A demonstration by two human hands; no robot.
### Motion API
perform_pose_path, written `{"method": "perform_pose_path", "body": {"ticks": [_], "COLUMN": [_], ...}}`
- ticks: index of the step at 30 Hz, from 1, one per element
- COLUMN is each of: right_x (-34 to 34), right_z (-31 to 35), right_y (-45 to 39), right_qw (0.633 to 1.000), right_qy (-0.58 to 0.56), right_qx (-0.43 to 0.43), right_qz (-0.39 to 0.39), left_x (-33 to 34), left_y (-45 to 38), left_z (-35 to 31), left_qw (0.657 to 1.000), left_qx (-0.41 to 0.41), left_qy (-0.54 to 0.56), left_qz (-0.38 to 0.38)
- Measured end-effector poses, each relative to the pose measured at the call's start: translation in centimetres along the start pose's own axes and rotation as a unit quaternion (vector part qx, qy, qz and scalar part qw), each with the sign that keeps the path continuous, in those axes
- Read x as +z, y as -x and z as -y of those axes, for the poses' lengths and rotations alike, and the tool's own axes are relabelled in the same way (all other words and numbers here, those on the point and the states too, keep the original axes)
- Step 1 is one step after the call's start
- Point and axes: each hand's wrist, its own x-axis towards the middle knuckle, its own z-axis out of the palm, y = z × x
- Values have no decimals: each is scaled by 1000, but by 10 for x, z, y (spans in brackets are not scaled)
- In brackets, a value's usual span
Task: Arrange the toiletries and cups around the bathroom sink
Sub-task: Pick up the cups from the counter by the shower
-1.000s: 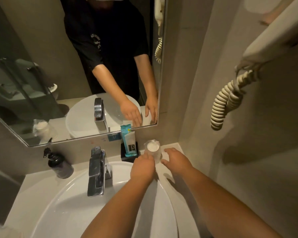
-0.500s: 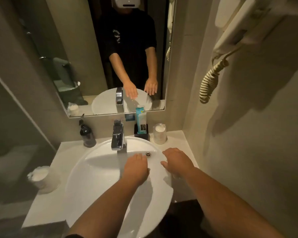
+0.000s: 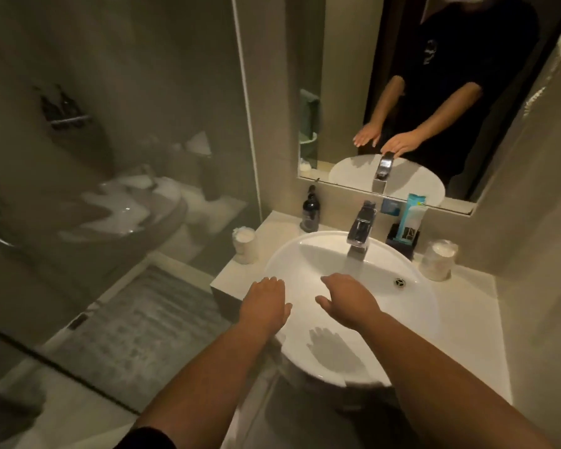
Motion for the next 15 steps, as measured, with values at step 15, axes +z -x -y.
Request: {"method": "perform_pose_path", "body": {"ticks": [15], "right_x": [57], "right_z": [144], "right_y": [-173], "right_qw": [997], "right_qy": [-70], "right_qx": [3], "right_qz": [36], "left_x": [6], "left_y": [-77], "left_z": [201], "left_qw": [979], "left_qx": [-125], "left_qy": [153], "left_qz": [53]}}
